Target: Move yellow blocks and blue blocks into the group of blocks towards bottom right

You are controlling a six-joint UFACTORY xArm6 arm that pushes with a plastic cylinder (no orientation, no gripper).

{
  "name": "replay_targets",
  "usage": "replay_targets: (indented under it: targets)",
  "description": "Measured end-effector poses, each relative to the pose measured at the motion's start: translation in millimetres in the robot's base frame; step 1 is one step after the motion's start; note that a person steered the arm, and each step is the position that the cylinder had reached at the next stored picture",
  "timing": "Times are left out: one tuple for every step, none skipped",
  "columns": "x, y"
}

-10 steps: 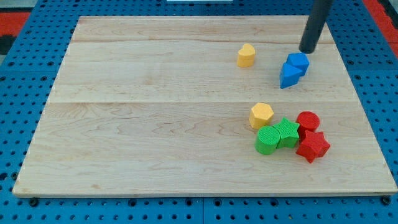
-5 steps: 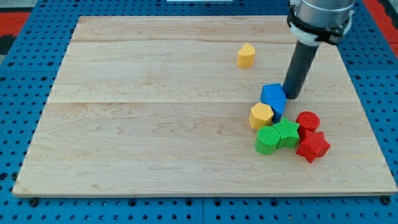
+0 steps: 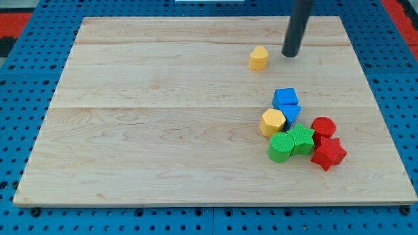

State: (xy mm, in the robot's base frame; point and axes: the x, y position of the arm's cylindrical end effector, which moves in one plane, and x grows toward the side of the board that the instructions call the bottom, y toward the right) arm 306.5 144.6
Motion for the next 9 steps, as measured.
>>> replay_targets:
  targets:
    - [0, -35]
    - [0, -67]
    - [8, -101]
    - [41, -124]
    - [71, -115]
    - [97, -87]
    - [97, -103]
    - [91, -139]
    - [121, -123]
